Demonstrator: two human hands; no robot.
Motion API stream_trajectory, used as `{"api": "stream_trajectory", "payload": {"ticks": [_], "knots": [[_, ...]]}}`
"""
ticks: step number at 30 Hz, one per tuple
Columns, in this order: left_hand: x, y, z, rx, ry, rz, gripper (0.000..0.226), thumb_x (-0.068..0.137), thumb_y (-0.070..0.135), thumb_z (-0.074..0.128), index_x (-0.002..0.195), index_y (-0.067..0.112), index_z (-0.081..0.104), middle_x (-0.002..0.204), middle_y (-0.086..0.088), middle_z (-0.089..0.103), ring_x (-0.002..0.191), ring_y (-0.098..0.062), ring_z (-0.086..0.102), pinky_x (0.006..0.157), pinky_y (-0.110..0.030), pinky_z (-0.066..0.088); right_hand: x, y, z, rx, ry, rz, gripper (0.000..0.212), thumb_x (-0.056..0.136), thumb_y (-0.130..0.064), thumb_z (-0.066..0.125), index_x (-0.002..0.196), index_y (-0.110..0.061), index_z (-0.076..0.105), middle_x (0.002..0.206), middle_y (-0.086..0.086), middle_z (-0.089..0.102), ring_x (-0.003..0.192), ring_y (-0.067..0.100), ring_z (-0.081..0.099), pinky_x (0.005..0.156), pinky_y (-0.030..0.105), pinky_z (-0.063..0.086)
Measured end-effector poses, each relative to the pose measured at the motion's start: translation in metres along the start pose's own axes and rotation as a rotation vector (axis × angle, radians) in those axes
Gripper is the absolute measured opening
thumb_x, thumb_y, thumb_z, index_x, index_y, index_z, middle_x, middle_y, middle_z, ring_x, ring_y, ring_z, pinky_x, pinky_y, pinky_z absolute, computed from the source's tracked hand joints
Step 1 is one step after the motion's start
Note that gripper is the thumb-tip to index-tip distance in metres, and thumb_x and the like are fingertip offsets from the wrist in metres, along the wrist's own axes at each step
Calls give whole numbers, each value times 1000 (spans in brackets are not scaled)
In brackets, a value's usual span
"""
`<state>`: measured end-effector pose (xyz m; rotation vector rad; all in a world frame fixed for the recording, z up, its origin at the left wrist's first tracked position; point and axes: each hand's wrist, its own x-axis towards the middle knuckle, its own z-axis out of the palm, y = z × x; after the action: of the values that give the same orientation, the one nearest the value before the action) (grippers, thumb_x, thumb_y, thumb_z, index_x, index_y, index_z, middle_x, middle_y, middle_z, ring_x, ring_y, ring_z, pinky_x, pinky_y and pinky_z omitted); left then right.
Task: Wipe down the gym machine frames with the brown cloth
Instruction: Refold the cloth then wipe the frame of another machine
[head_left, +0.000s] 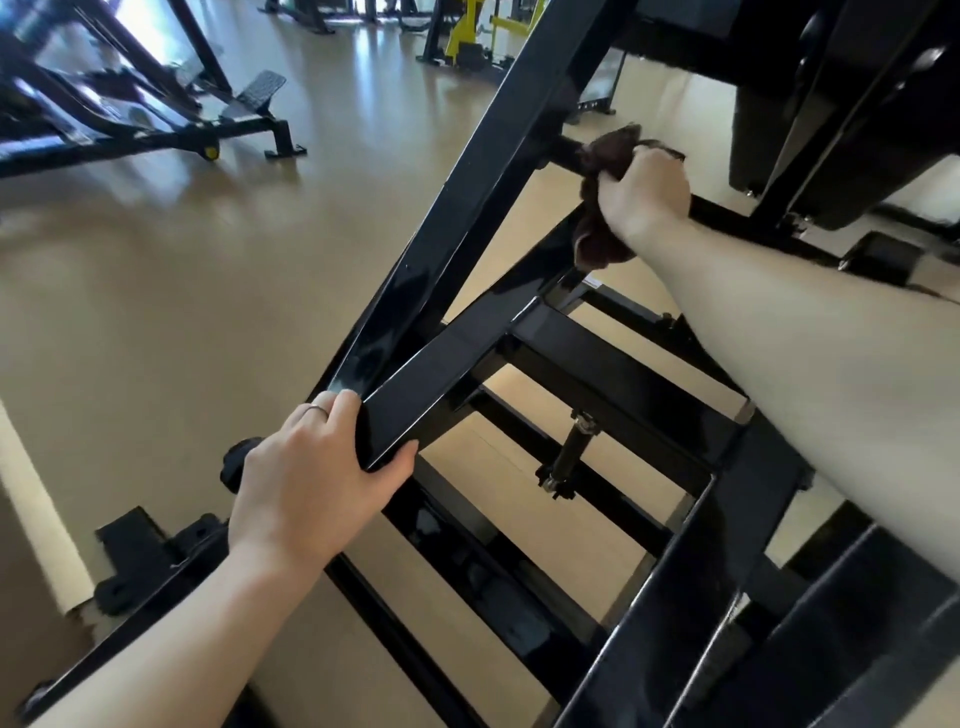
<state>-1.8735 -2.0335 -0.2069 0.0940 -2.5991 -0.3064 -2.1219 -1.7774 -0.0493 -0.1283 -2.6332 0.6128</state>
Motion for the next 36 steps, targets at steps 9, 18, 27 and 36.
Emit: {"api": "stream_trajectory", "payload": {"ticks": [9, 18, 27, 36], "knots": [[-2, 3, -4, -16, -19, -15, 48, 83, 72, 57, 88, 27, 41, 82, 14, 51, 78, -15, 58, 50, -29, 38, -152, -38, 8, -25, -296, -552, 30, 97, -34, 64, 109, -8, 71, 111, 10, 69, 105, 28, 63, 103, 38, 45], [-1, 3, -6, -18, -24, -19, 48, 83, 73, 51, 89, 26, 44, 82, 13, 51, 77, -14, 56, 52, -29, 37, -79, -6, -2, -99, -107, -184, 35, 100, -27, 53, 124, -6, 66, 131, 16, 62, 119, 36, 60, 97, 37, 48], [0, 5, -6, -36, -53, -52, 50, 81, 75, 53, 97, 28, 53, 91, 12, 60, 90, -16, 63, 60, -33, 46, -217, -60, 15, -53, -387, -676, 29, 91, -25, 63, 115, -9, 67, 117, 11, 65, 110, 30, 59, 99, 35, 42], [-1, 5, -9, -28, -51, -48, 48, 83, 73, 53, 94, 27, 50, 87, 14, 56, 85, -15, 59, 59, -31, 39, -149, -31, -6, 57, -331, -422, 27, 100, -34, 60, 112, -11, 69, 109, 8, 70, 95, 26, 65, 85, 31, 51]]}}
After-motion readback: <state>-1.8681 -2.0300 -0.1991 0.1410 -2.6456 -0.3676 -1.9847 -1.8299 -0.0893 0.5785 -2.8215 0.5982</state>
